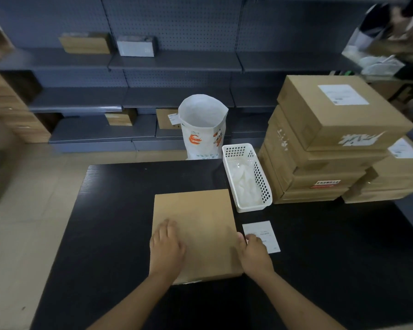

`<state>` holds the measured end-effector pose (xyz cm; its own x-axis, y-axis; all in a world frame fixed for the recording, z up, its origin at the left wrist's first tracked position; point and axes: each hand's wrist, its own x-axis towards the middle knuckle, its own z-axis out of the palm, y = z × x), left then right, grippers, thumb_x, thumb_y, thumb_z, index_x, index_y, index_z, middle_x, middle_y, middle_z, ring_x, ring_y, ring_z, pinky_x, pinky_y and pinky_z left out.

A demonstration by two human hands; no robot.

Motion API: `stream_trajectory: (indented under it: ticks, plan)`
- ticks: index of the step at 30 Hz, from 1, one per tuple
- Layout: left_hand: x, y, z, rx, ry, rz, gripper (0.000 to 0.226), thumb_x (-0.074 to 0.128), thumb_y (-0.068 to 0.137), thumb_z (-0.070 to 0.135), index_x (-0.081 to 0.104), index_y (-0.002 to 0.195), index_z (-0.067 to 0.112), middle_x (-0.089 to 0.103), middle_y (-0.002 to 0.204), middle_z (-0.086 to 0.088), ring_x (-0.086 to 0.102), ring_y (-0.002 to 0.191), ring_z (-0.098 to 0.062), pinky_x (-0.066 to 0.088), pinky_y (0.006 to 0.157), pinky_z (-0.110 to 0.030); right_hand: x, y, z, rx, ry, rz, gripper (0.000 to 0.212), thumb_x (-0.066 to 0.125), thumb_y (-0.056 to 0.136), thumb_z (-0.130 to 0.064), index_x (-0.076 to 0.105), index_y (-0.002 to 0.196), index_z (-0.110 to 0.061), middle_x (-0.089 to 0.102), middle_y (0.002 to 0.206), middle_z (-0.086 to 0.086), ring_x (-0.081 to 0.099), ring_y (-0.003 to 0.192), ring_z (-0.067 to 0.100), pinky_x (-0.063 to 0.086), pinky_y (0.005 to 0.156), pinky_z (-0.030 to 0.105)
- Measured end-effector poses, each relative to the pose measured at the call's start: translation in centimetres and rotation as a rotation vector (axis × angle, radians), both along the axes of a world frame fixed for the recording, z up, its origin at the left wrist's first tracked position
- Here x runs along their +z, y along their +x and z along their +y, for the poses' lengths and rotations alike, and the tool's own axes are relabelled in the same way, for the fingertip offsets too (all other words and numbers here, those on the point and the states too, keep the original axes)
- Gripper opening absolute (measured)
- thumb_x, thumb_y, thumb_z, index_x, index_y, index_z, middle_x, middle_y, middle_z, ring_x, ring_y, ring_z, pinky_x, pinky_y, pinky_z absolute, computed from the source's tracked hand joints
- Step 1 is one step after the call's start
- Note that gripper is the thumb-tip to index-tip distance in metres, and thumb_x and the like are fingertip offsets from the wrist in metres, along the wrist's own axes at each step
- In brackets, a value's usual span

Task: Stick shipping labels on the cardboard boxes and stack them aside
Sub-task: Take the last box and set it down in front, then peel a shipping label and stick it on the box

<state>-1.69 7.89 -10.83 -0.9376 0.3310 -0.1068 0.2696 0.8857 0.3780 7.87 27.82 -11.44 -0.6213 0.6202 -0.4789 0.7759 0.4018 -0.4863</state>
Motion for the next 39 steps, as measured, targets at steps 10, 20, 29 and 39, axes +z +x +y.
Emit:
stream_trajectory:
  ticks: [10, 20, 29, 39]
  plan:
    - [2.2, -0.4, 11.7, -0.438, -0.048, 0.079, 0.037, 0.041, 0.094, 0.018, 0.047, 0.13, 0.018, 0.047, 0.134, 0.0, 0.04, 0.126, -0.017, 0.024, 0.108, -0.029, -0.8, 3.1, 5.8, -0.044, 0.147, -0.128, 0.041, 0.053, 0.095, -0.029, 0.044, 0.131, -0.013, 0.045, 0.134, 0.008, 0.05, 0.118, 0.022, 0.049, 0.093, 0.033]
    - [0.7, 1.6, 19.6, -0.347, -0.222, 0.038, 0.033, 0.04, 0.092, 0.022, 0.049, 0.123, 0.019, 0.05, 0.126, 0.002, 0.042, 0.121, -0.018, 0.026, 0.105, -0.03, -4.2, 2.4, 11.4, -0.173, -0.056, -0.154, 0.069, 0.068, 0.087, -0.027, 0.031, 0.143, -0.008, 0.028, 0.145, 0.015, 0.036, 0.131, 0.03, 0.042, 0.103, 0.039]
    - [0.3, 3.5, 22.0, -0.311, -0.26, 0.021, 0.03, 0.044, 0.09, 0.017, 0.053, 0.119, 0.02, 0.053, 0.119, 0.002, 0.045, 0.116, -0.018, 0.028, 0.101, -0.028, -4.9, 2.5, 13.7, -0.17, -0.226, -0.12, 0.027, 0.062, 0.088, -0.01, 0.052, 0.113, -0.016, 0.059, 0.116, 0.006, 0.059, 0.094, 0.017, 0.052, 0.079, 0.031]
    - [0.9, 3.4, 23.4, -0.345, -0.159, -0.023, 0.035, 0.045, 0.089, 0.015, 0.055, 0.121, 0.02, 0.055, 0.12, 0.004, 0.047, 0.115, -0.016, 0.028, 0.1, -0.026, -0.7, 3.1, 15.1, -0.318, -0.704, -0.072, 0.004, 0.057, 0.093, -0.017, 0.057, 0.097, -0.016, 0.064, 0.09, 0.008, 0.06, 0.076, 0.016, 0.055, 0.075, 0.03]
